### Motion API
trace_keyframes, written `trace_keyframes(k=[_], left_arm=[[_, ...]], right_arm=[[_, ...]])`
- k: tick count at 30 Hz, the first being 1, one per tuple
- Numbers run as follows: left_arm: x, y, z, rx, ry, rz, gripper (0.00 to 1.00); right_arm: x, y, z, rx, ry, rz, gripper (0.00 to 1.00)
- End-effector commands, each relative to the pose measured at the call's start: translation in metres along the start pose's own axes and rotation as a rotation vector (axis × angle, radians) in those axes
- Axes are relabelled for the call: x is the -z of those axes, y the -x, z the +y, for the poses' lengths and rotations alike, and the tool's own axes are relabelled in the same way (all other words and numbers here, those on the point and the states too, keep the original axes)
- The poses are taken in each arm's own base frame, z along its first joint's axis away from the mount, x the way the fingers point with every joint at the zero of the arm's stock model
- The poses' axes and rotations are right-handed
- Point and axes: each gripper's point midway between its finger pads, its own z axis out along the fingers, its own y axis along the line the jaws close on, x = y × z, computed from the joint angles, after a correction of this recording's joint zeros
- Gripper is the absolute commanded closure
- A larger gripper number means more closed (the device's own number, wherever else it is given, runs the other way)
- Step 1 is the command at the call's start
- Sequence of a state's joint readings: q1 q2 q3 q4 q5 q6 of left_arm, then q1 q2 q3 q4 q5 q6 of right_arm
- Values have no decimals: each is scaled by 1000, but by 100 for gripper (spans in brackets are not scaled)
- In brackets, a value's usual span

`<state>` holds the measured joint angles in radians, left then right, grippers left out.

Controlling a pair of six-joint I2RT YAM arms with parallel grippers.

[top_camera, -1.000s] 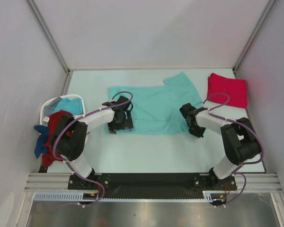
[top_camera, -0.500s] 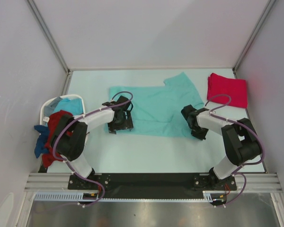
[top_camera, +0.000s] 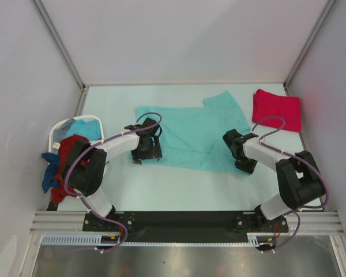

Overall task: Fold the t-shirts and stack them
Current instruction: Fold the flattened tshirt in 1/3 of the way

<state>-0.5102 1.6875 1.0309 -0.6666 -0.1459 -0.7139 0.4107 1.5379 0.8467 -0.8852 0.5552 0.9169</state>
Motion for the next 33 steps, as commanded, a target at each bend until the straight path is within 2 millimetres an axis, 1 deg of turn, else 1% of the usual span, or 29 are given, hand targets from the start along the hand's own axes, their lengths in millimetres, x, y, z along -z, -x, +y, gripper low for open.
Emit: trace_keyframes(k=[1, 2, 3, 4, 5, 8, 9, 10, 11, 12, 13, 14, 15, 16, 17, 18, 19, 20, 22, 23, 24, 25, 26, 27, 28, 29, 30, 31, 33], left_arm=[[17, 11, -3, 4, -44, -71, 15], [20, 12, -3, 1, -50, -89, 14], [30, 18, -5, 3, -71, -127, 14], [36, 21, -8, -2, -84, -155, 11], [42, 25, -8, -2, -83, -183, 10], [63, 43, -14, -3, -111, -258, 8], [66, 50, -14, -11, -104, -276, 8], [63, 52, -15, -20, -82, -262, 8], [74, 68, -25, -18, -96, -291, 9], [76, 76, -28, -29, -85, -296, 10], [66, 76, -28, -46, -49, -256, 11], [78, 93, -42, -45, -74, -286, 11], [77, 99, -46, -52, -74, -279, 11], [78, 103, -48, -52, -65, -268, 10], [80, 115, -59, -53, -79, -279, 10], [81, 123, -61, -52, -82, -284, 9], [84, 130, -63, -50, -80, -294, 9], [86, 145, -71, -44, -86, -316, 8], [87, 161, -70, -35, -74, -319, 7], [100, 180, -77, -19, -95, -356, 7], [86, 184, -72, -15, -62, -322, 7], [86, 191, -74, -8, -68, -322, 7], [97, 205, -82, 3, -105, -344, 6], [84, 209, -77, 8, -81, -318, 7], [93, 221, -81, 16, -99, -343, 7], [89, 226, -81, 22, -98, -340, 7], [81, 230, -78, 24, -88, -328, 7], [83, 239, -80, 33, -101, -341, 7], [79, 247, -77, 45, -101, -337, 7]], right_arm=[[49, 39, 30, -37, 225, -198, 42], [64, 53, 34, -57, 258, -251, 38], [81, 64, 34, -85, 305, -296, 30], [93, 70, 36, -90, 329, -329, 28], [110, 85, 37, -110, 359, -371, 27], [122, 102, 45, -81, 369, -389, 27], [135, 116, 50, -89, 382, -405, 28], [125, 120, 58, -63, 346, -387, 29], [126, 126, 63, -34, 336, -392, 30], [137, 143, 72, -47, 358, -414, 33], [127, 149, 80, -36, 334, -398, 34], [130, 156, 88, -31, 347, -390, 35], [138, 171, 94, -42, 366, -402, 35], [139, 178, 100, -42, 373, -400, 35], [125, 181, 109, -37, 364, -362, 35], [123, 186, 112, -46, 368, -351, 35], [128, 197, 118, -64, 386, -357, 36], [119, 200, 122, -67, 379, -339, 36], [117, 215, 131, -91, 401, -355, 36], [108, 217, 140, -93, 400, -337, 36], [101, 225, 138, -114, 397, -322, 36], [97, 228, 143, -131, 408, -298, 37], [101, 239, 147, -147, 423, -304, 38], [89, 240, 150, -142, 402, -282, 39], [87, 244, 154, -134, 400, -283, 39], [92, 253, 156, -141, 406, -298, 40], [83, 255, 161, -132, 395, -290, 40], [81, 259, 162, -129, 389, -290, 40], [78, 270, 163, -134, 392, -298, 41]])
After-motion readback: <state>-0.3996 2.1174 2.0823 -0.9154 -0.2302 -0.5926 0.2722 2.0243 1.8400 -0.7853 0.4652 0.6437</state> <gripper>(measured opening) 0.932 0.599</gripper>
